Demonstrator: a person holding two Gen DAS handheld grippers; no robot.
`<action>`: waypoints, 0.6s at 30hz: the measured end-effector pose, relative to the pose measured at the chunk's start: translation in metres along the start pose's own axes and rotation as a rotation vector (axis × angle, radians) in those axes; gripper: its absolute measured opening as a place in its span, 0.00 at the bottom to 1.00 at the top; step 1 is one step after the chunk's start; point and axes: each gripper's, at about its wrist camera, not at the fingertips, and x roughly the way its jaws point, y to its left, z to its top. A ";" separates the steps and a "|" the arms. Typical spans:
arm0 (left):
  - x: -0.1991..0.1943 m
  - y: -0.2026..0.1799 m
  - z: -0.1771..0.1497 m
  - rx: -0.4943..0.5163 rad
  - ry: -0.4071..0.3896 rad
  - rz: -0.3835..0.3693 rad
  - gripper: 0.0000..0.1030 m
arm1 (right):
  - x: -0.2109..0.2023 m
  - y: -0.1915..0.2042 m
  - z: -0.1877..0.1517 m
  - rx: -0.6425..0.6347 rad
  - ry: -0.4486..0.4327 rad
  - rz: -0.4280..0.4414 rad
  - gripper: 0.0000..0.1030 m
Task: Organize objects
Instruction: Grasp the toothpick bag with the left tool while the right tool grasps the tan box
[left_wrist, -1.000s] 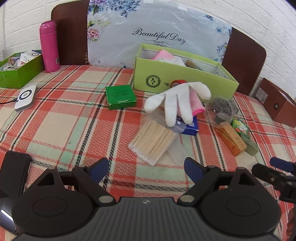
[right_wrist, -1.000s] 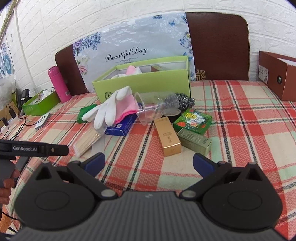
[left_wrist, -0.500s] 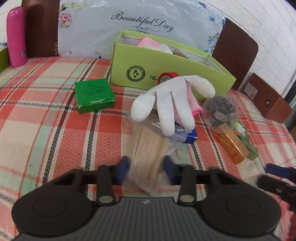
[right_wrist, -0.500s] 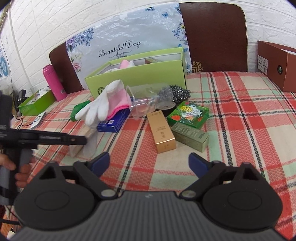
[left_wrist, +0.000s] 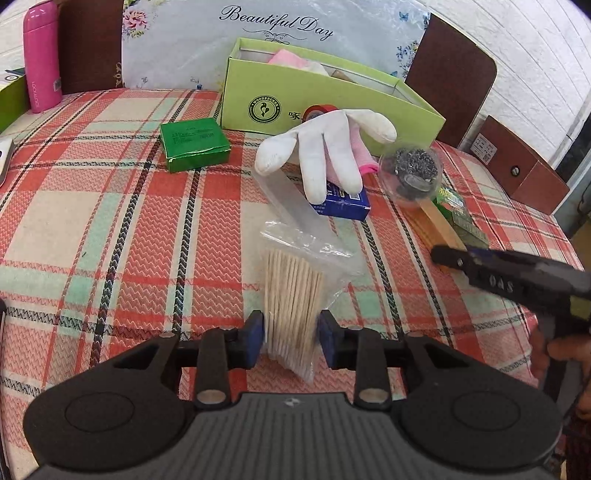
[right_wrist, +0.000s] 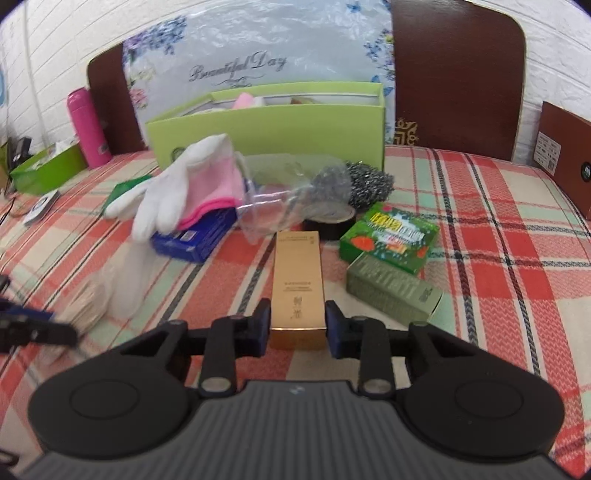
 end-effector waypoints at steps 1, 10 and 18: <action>0.000 -0.002 0.001 0.005 0.001 0.001 0.37 | -0.005 0.002 -0.003 -0.003 0.007 0.006 0.29; 0.015 -0.016 0.011 0.033 -0.012 0.040 0.62 | -0.029 0.013 -0.020 0.020 0.048 0.108 0.31; 0.015 -0.020 0.010 0.054 0.000 0.021 0.39 | -0.023 0.014 -0.017 0.022 0.046 0.106 0.37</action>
